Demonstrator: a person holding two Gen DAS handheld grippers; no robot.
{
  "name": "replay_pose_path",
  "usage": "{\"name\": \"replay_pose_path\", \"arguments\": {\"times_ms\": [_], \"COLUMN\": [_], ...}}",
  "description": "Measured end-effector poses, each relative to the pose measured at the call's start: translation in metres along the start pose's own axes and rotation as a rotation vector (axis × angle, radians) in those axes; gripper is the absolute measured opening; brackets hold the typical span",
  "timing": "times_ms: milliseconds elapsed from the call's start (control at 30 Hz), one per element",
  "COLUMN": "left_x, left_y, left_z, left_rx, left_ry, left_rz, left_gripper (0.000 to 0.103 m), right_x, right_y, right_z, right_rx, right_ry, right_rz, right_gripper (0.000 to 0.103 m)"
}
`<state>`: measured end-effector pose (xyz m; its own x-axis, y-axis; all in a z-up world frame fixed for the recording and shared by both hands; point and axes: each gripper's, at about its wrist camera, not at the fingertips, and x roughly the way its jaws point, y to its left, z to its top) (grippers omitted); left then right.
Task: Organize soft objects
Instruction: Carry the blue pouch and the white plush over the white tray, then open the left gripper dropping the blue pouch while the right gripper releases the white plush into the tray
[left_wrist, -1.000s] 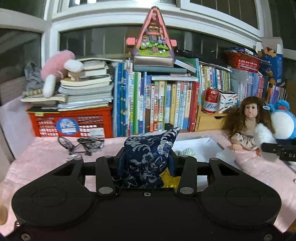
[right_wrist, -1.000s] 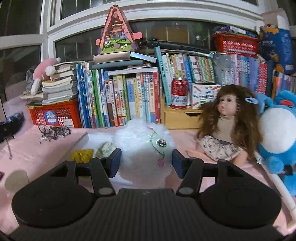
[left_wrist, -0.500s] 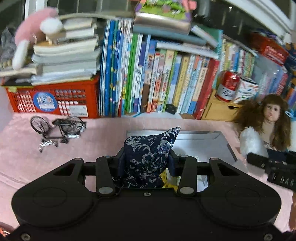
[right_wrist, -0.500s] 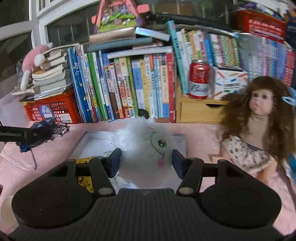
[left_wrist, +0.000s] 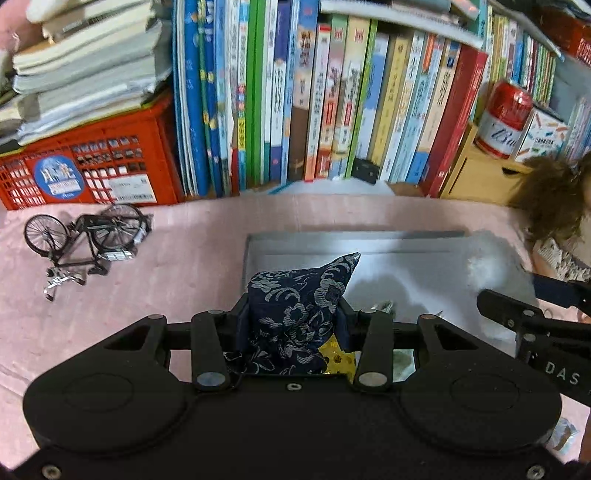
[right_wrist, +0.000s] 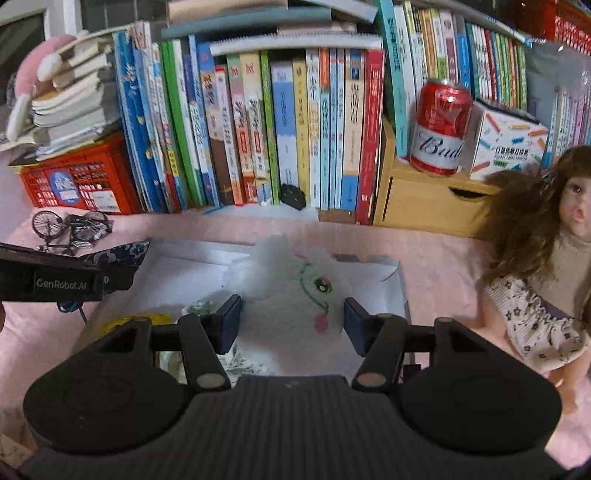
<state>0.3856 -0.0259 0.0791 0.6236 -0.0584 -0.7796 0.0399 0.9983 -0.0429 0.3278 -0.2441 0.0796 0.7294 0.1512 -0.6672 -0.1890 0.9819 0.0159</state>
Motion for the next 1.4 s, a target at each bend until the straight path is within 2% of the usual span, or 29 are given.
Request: {"name": "replay_pose_path", "arguments": {"times_ms": [267, 433, 733, 833, 967, 1100, 1400], "left_x": [0.024, 0.034, 0.038, 0.036, 0.029, 0.016, -0.017], "left_y": [0.0, -0.003, -0.006, -0.007, -0.006, -0.005, 0.001], "left_z": [-0.005, -0.01, -0.016, -0.016, -0.015, -0.014, -0.016], "left_rx": [-0.012, -0.004, 0.007, 0.016, 0.015, 0.017, 0.026], "left_ry": [0.059, 0.085, 0.107, 0.104, 0.088, 0.055, 0.012], "left_rz": [-0.01, -0.014, -0.024, -0.023, -0.028, -0.019, -0.013], "left_gripper": [0.042, 0.042, 0.044, 0.05, 0.059, 0.071, 0.077], "right_x": [0.022, 0.029, 0.031, 0.029, 0.022, 0.011, -0.023], "right_y": [-0.006, -0.012, -0.013, -0.013, -0.011, -0.008, -0.001], "right_z": [-0.011, -0.015, -0.018, -0.018, -0.018, -0.016, -0.012], "right_rx": [0.026, 0.045, 0.046, 0.046, 0.04, 0.029, 0.026], "right_ry": [0.046, 0.074, 0.078, 0.073, 0.051, 0.031, -0.027], "right_rz": [0.005, 0.009, 0.005, 0.004, 0.014, 0.018, 0.04], "right_gripper": [0.058, 0.047, 0.047, 0.051, 0.052, 0.059, 0.062]}}
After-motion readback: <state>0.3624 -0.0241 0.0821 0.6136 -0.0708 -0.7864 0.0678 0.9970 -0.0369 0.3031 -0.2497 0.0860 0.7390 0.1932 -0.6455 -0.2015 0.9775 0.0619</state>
